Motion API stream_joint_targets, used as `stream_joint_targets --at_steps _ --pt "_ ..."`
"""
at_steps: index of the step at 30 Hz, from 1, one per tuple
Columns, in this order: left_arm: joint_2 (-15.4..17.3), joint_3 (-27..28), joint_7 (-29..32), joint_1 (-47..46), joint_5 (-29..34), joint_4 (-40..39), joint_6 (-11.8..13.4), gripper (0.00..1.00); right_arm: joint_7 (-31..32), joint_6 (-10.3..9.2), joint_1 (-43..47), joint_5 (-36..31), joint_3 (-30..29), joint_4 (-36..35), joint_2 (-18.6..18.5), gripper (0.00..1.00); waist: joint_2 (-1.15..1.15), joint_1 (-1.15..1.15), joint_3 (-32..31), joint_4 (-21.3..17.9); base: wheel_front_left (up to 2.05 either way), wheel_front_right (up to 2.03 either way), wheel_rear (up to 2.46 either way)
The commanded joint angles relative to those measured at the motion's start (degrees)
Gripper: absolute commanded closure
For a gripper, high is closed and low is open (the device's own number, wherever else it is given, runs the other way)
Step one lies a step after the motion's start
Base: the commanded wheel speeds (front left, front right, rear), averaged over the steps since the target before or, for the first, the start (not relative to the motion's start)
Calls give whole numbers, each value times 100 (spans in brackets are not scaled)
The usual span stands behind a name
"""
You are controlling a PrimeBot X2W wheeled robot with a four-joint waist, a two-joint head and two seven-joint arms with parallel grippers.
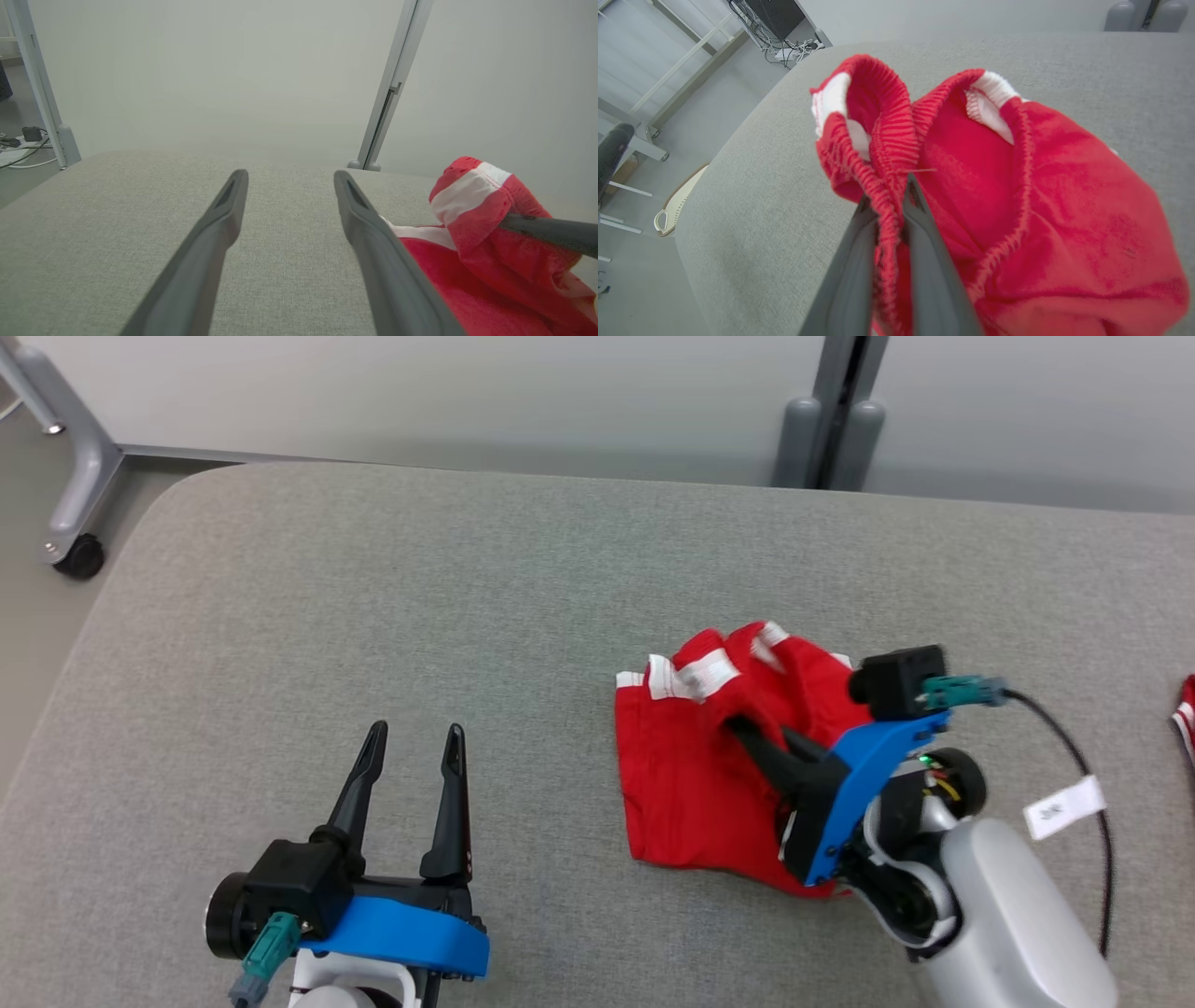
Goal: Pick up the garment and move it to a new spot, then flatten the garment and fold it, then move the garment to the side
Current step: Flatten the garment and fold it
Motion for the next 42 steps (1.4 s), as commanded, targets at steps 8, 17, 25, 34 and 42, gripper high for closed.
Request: stream_joint_targets --at_steps 8,17,25,34,42 --pt "-91 -65 -118 -41 -69 106 -13 0 -546 1 -577 -239 365 1389 139 95 0 0 31 305 0 0 0" --pt "-74 -51 -178 -44 -86 200 36 0 -1246 1 -947 260 1247 1742 135 0 0 0 -19 266 0 0 0" --pt "-60 -72 -231 -112 -57 153 59 0 -2136 1 -946 -1064 756 1420 126 0 0 0 -33 -55 0 0 0" --pt "-75 -113 -294 -275 -30 200 51 0 -2588 1 -258 -2146 -540 675 132 0 0 0 22 -292 0 0 0" --pt "-80 -149 -340 -353 -45 303 15 0 -2705 1 35 -2376 -485 937 142 100 0 0 164 -222 0 0 0"
